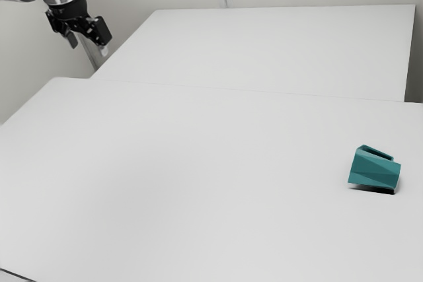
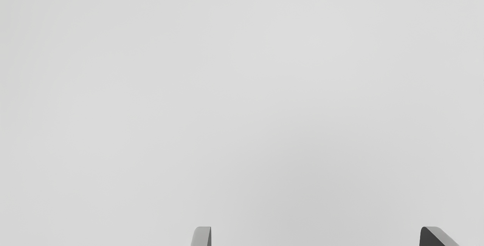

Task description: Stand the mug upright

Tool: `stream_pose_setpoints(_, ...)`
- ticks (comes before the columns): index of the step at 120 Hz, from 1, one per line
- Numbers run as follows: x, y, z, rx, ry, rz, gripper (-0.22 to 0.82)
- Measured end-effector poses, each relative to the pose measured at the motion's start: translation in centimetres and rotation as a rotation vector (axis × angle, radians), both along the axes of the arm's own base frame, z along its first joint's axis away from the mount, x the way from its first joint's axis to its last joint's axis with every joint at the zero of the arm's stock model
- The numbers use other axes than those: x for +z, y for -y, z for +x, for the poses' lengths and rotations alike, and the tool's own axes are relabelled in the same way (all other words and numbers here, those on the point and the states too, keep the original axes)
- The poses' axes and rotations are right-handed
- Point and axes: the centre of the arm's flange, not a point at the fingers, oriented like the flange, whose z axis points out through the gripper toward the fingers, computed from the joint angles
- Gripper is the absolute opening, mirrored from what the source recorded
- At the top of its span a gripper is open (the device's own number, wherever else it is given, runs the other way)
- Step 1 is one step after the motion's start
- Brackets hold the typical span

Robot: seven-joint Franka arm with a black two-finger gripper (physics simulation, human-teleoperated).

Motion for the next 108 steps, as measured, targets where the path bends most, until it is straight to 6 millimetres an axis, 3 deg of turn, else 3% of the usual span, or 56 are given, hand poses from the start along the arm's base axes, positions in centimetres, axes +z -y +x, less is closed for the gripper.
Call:
stream_pose_setpoints(28,-0.6,0.2,0.4,-0.03,-0.002,0.004,0.6)
stream_pose_setpoints(44,-3.6,1.0,2.2,-0.045,-0.04,-0.055,0.6)
stream_pose_setpoints(65,-9.9,3.4,5.9,-0.046,-0.107,-0.275,0.6)
stream_pose_setpoints(87,-17.4,10.6,8.7,-0.064,-0.171,-0.489,0.6)
stream_pose_setpoints(108,-22.2,18.0,8.5,-0.042,-0.228,-0.629,0.6)
